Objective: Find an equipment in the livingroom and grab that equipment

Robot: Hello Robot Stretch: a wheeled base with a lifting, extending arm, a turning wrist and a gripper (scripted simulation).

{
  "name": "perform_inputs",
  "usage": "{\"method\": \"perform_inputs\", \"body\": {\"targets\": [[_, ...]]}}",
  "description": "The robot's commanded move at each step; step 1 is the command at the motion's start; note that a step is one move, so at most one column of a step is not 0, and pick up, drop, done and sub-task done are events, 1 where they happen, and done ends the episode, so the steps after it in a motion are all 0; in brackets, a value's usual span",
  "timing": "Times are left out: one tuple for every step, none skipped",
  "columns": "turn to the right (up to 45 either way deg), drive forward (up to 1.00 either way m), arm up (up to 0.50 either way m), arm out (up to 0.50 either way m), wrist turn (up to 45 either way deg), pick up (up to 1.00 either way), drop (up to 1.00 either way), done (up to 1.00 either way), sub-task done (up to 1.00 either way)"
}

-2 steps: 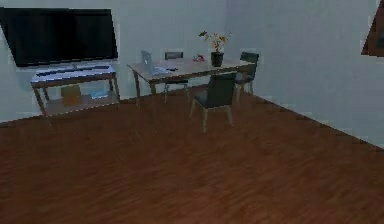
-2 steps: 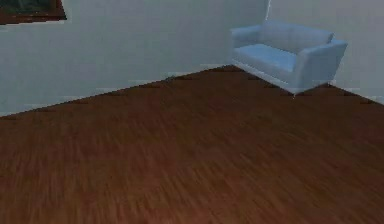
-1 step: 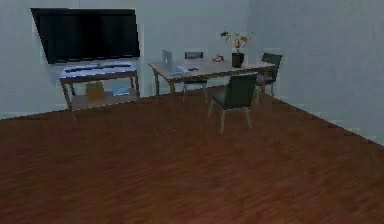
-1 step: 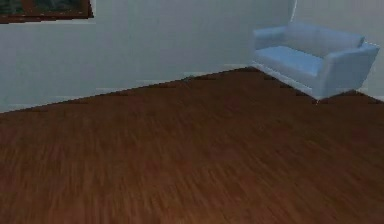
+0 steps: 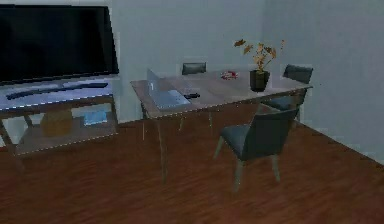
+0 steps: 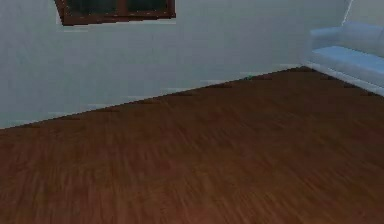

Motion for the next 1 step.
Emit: {"method": "perform_inputs", "body": {"targets": [[0.0, 0.65, 0.0, 0.0, 0.0, 0.0, 0.0, 0.0, 0.0]]}}
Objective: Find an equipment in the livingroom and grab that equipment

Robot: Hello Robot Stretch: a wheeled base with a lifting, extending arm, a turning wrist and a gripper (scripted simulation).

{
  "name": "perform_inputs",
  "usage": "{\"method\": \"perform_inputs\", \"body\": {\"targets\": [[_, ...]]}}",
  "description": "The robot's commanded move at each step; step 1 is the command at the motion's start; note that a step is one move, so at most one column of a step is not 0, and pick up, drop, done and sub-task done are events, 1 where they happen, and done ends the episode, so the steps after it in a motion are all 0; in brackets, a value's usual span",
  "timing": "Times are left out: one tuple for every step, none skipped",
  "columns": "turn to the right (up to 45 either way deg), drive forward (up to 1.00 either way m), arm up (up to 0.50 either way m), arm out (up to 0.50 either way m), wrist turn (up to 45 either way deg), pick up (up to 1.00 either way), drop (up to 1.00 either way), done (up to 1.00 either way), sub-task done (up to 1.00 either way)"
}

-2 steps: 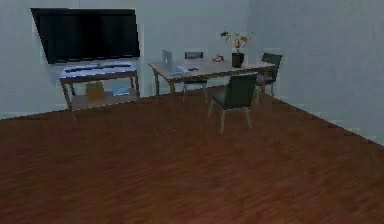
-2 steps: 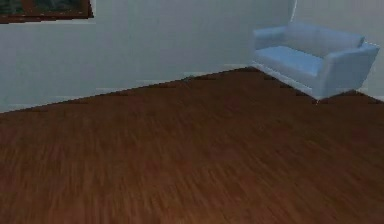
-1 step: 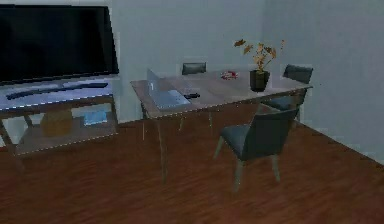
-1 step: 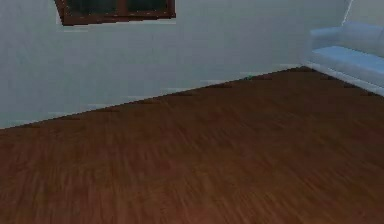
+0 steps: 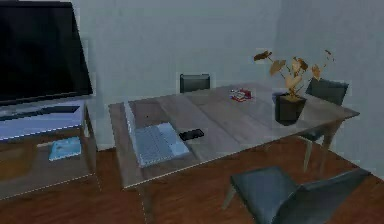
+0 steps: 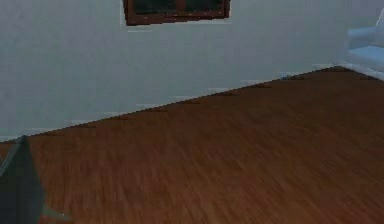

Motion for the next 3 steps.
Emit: {"method": "perform_inputs", "body": {"targets": [[-45.0, 0.0, 0.0, 0.0, 0.0, 0.0, 0.0, 0.0, 0.0], [-39.0, 0.0, 0.0, 0.0, 0.0, 0.0, 0.0, 0.0, 0.0], [-6.0, 0.0, 0.0, 0.0, 0.0, 0.0, 0.0, 0.0, 0.0]]}}
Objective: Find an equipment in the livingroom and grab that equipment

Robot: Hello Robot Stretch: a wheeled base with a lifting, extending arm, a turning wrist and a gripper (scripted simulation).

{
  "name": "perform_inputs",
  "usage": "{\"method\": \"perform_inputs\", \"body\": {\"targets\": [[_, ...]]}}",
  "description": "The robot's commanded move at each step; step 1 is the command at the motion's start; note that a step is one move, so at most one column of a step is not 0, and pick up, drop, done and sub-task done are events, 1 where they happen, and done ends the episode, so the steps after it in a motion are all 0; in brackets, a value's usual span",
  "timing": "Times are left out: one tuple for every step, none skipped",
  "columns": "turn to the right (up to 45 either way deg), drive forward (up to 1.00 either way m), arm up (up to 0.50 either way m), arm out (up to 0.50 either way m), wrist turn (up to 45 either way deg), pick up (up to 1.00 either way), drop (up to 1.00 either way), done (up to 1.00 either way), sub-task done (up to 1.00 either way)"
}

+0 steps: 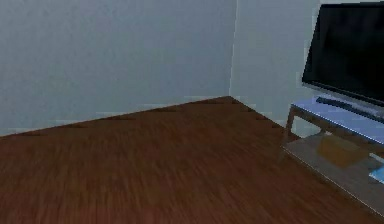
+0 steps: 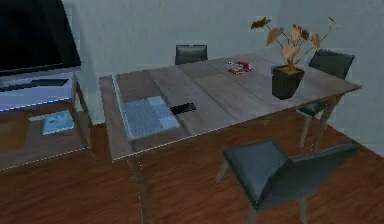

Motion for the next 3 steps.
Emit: {"method": "perform_inputs", "body": {"targets": [[45.0, 0.0, 0.0, 0.0, 0.0, 0.0, 0.0, 0.0, 0.0], [18.0, 0.0, 0.0, 0.0, 0.0, 0.0, 0.0, 0.0, 0.0], [0.0, 0.45, 0.0, 0.0, 0.0, 0.0, 0.0, 0.0, 0.0]]}}
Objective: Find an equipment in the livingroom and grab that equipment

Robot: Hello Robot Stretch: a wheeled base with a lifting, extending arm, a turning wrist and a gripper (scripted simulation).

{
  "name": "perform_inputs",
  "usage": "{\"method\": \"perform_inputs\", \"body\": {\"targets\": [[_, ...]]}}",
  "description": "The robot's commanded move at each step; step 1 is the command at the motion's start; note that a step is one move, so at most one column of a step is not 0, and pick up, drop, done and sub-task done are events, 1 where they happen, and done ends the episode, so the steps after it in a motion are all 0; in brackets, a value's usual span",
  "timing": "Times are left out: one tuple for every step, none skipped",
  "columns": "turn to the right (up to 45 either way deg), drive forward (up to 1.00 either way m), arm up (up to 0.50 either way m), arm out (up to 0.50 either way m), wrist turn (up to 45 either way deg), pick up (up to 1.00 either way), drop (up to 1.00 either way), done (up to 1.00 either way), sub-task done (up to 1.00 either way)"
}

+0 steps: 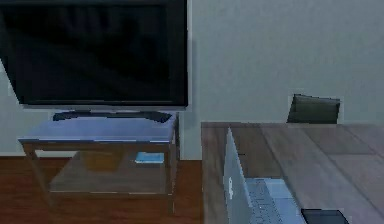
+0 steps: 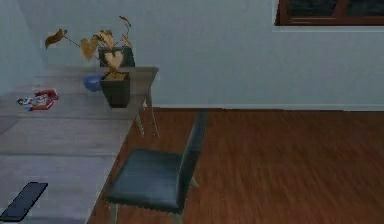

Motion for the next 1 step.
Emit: {"method": "perform_inputs", "body": {"targets": [[-42.0, 0.0, 0.0, 0.0, 0.0, 0.0, 0.0, 0.0, 0.0]]}}
